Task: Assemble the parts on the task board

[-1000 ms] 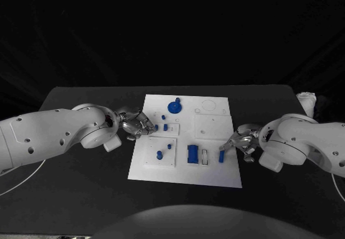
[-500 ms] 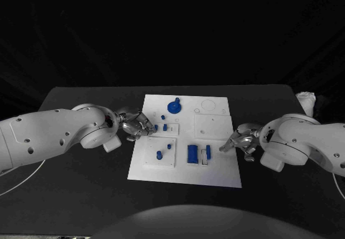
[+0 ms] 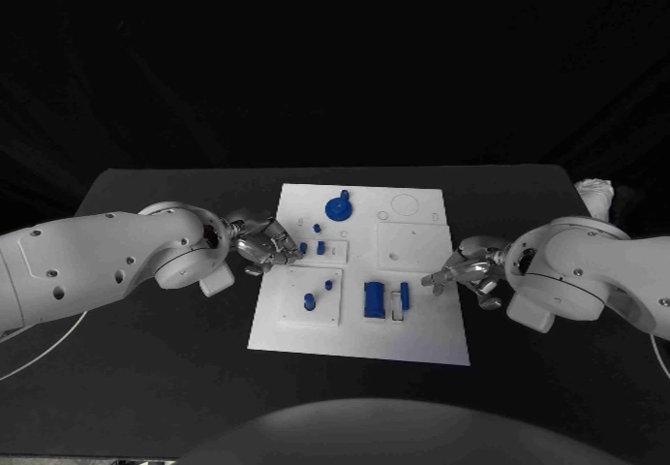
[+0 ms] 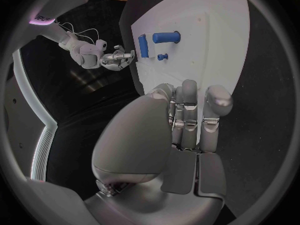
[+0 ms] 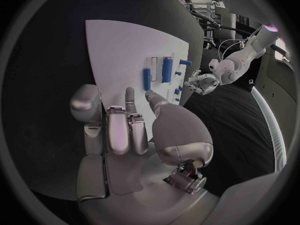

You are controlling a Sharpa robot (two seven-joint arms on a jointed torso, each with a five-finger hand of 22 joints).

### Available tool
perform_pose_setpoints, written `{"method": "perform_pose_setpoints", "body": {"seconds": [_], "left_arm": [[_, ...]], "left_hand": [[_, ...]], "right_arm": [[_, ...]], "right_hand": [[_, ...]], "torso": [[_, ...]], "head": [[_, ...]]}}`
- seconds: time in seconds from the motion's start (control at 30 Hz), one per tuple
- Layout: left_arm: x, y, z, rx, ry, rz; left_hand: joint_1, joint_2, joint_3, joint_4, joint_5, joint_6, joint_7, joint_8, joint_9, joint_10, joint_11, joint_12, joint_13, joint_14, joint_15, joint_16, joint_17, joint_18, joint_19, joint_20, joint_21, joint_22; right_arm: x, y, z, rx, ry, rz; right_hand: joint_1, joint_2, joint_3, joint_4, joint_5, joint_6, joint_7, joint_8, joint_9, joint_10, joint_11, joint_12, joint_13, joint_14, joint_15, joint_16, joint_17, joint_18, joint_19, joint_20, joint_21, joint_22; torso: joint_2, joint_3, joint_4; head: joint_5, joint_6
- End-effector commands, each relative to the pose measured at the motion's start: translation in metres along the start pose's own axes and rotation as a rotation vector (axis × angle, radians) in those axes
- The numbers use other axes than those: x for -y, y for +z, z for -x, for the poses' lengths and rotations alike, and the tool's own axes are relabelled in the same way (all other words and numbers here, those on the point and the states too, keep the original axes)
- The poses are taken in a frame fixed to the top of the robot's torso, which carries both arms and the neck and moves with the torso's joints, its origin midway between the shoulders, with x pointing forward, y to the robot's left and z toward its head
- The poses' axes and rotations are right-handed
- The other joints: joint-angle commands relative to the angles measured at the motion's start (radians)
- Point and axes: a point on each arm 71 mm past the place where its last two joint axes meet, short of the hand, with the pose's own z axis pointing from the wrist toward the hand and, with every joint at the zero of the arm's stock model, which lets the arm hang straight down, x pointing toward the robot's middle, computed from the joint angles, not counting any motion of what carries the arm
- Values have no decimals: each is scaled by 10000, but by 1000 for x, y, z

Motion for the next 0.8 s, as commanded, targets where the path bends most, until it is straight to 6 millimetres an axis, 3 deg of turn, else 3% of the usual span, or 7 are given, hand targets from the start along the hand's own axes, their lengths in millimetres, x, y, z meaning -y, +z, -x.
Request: {"method": "perform_pose_setpoints", "body": {"seconds": [0.03, 0.43, 0.8], "left_arm": [[1, 0, -1, -149, 30, -47], [1, -1, -1, -155, 39, -13], [1, 0, -2, -207, 73, -22]], "left_hand": [[-86, 7, 40, -3, 29, 14, -22, 47, 0, -83, -8, -40, -10, -55, 18, -12, -8, 35, -66, -13, -39, 1129], [-88, 9, 43, -7, 27, 19, -23, 52, 2, -85, -7, -41, -10, -59, 19, -12, -9, 37, -74, -12, -52, 1126], [-88, 9, 43, -7, 27, 19, -23, 52, 2, -85, -7, -41, -10, -59, 19, -12, -9, 37, -74, -12, -52, 1126]], "right_arm": [[-11, -1, -4, -661, -41, 83], [-44, 16, -5, -1285, -1238, 138], [-56, 28, -3, -1219, -2210, 11]], "right_hand": [[-154, 19, -6, 128, 38, 141, -60, 110, 101, 1051, -113, 39, 2627, 595, -111, 30, 9, -89, 58, -33, 29, 780], [-725, 56, -301, 578, -580, 734, -219, -45, 82, 1051, -255, 39, 2627, 612, -243, 194, 149, -149, 149, -169, 347, 967], [-678, 105, -345, 526, -502, 1221, -306, -232, -53, 1051, -322, 39, 2627, 603, -291, 209, 137, -154, 161, -210, 367, 1017]], "torso": [[-9, -2, -5], [3, -5, 1], [-5, 1, -7]], "head": [[-35, 0], [-31, 0], [-21, 0]]}}
